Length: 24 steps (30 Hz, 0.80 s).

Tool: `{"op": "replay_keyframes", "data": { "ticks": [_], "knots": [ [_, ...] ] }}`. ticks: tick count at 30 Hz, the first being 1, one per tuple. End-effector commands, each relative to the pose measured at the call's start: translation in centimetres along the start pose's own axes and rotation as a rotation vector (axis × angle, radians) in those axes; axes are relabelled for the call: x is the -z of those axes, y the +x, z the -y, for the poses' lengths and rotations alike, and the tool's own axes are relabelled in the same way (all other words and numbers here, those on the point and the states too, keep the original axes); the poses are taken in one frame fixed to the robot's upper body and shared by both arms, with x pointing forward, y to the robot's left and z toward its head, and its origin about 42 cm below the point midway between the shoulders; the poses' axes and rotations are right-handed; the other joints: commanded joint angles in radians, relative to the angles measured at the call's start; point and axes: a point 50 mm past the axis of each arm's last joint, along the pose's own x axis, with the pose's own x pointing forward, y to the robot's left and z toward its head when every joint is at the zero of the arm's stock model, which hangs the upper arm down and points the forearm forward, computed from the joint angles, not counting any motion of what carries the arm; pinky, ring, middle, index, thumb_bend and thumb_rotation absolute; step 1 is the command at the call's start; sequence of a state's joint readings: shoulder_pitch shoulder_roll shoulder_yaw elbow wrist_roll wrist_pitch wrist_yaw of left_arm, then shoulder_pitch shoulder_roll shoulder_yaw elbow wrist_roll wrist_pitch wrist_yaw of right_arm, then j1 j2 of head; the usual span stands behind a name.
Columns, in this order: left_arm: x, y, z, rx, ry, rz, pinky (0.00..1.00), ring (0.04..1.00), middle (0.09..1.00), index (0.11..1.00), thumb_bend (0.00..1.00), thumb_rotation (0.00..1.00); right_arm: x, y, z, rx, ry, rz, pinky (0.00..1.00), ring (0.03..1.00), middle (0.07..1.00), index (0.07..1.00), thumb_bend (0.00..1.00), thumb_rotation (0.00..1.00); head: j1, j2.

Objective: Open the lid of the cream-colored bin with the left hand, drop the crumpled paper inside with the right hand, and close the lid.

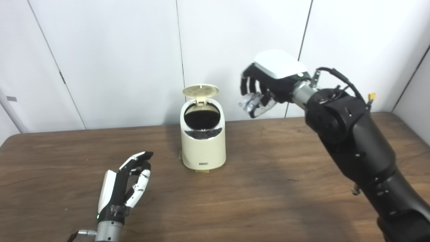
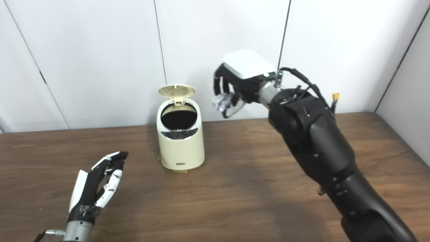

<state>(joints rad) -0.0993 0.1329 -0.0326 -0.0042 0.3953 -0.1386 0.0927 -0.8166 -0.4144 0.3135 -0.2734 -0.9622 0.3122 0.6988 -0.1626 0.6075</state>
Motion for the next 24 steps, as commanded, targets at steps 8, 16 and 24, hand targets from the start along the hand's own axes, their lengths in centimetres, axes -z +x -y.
{"op": "replay_keyframes", "data": {
  "ticks": [8,16,24],
  "knots": [
    [-0.8,0.9,0.9,-0.028,-0.003,0.026,0.67,0.761,0.781,0.785,0.33,0.77,-3.5,1.4,2.9,0.13,-0.064,0.096,0.18,0.345,0.434,0.519,0.51,0.0,0.013,-0.006],
    [-1.1,0.9,1.3,-0.037,0.008,0.032,0.68,0.771,0.787,0.784,0.32,0.76,-5.6,2.5,1.7,0.114,-0.036,0.106,0.2,0.341,0.441,0.535,0.51,0.0,0.028,-0.012],
    [-1.4,0.8,1.6,-0.037,0.005,0.037,0.68,0.772,0.791,0.785,0.34,0.79,-6.7,3.4,-0.1,0.11,-0.003,0.112,0.21,0.346,0.45,0.536,0.51,0.0,0.042,-0.01]
  ]
}}
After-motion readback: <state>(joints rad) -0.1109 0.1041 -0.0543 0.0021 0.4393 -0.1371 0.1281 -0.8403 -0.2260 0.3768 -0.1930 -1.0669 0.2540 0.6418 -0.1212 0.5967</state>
